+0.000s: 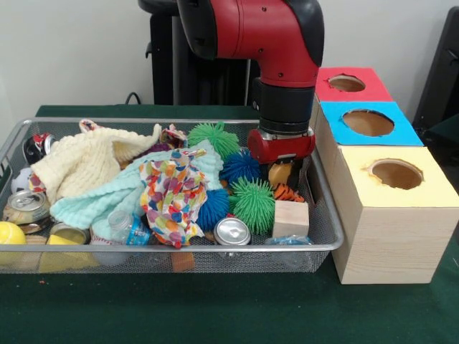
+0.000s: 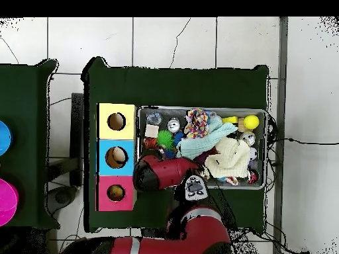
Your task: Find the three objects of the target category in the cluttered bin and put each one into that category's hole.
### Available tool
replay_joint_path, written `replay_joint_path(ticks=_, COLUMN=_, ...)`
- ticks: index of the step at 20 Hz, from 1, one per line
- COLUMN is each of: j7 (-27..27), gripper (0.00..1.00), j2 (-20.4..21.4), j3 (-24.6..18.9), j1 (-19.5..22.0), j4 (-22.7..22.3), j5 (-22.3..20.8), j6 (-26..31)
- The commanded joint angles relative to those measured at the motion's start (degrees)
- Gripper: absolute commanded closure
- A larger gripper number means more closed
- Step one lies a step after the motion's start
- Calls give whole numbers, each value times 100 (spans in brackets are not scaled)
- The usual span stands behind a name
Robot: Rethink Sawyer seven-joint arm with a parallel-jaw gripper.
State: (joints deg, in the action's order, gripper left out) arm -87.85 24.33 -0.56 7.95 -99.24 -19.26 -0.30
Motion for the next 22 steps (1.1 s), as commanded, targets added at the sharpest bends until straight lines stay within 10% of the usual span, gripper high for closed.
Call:
replay_joint_path(ticks=1, j7=-963, gripper=0, j2=-64, j3=-698, j1=268, j4=255, j5=78, j6=-422)
replay_joint_path(ticks=13, j7=-986, gripper=0, j2=-131, j3=-963, j1=457, j4=402, j5=238, j6=-229)
replay_joint_path(ticks=14, j7=-977, gripper=100, j2=-129, j3=-978, j1=469, j4=410, j5=245, j6=-196)
replay_joint_path(ticks=22, j7=-966, gripper=100, j2=-96, j3=-918, j1=437, j4=383, j5=227, j6=-183)
